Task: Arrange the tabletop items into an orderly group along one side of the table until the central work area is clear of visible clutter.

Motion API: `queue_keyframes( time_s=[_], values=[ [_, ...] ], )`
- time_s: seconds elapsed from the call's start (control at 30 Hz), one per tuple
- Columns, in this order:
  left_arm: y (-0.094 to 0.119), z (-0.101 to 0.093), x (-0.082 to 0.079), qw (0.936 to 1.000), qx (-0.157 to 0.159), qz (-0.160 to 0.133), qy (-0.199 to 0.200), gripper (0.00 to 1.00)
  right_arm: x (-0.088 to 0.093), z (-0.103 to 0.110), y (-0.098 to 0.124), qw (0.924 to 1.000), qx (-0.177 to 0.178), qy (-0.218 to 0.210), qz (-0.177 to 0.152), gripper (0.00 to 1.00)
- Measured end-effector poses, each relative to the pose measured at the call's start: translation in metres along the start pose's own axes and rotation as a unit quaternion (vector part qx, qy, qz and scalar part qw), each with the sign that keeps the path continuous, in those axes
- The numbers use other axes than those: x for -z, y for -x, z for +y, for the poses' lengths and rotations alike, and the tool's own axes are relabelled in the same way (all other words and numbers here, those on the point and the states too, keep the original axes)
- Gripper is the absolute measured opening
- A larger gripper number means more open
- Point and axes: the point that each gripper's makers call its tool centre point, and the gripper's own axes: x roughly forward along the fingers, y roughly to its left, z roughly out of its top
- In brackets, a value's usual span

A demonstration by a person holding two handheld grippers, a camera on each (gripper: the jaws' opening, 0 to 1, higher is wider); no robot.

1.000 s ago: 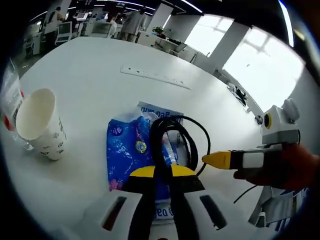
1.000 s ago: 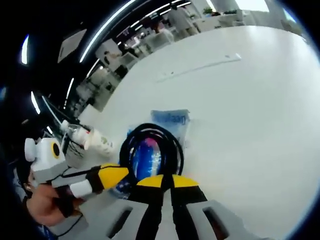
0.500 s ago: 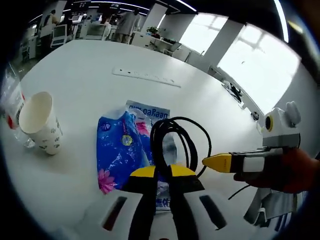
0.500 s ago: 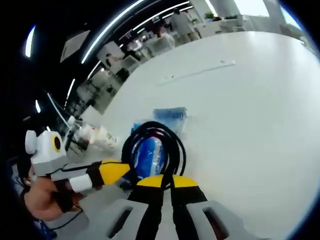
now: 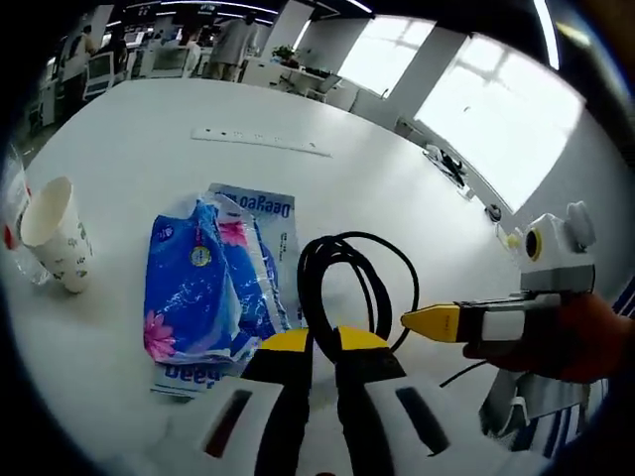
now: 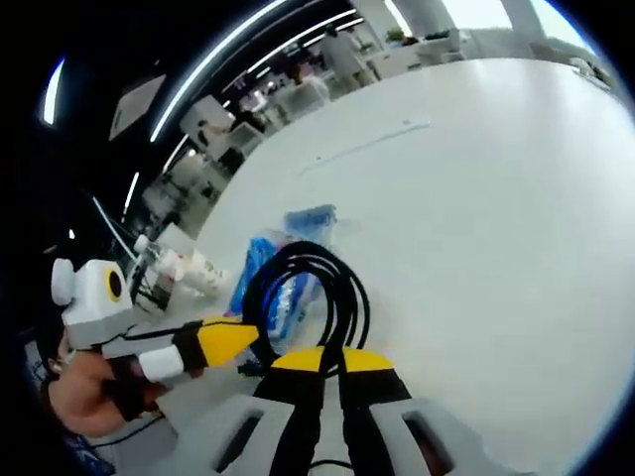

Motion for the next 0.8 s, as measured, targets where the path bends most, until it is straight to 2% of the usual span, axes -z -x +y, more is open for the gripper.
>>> queue_keyframes(
  time_s=[0.43, 0.8],
  values=[
    [-0.019, -0.028, 0.012, 0.9994, 0.017, 0.022, -0.02, 0.04, 0.009, -0.031, 0.017, 0.9995, 0.019, -0.026, -0.006, 0.01],
    [-0.034, -0.026, 0.019, 0.999, 0.007, 0.041, -0.018, 0.05, 0.009, -0.043, 0.009, 0.9991, 0.022, -0.036, 0.002, 0.01]
  ],
)
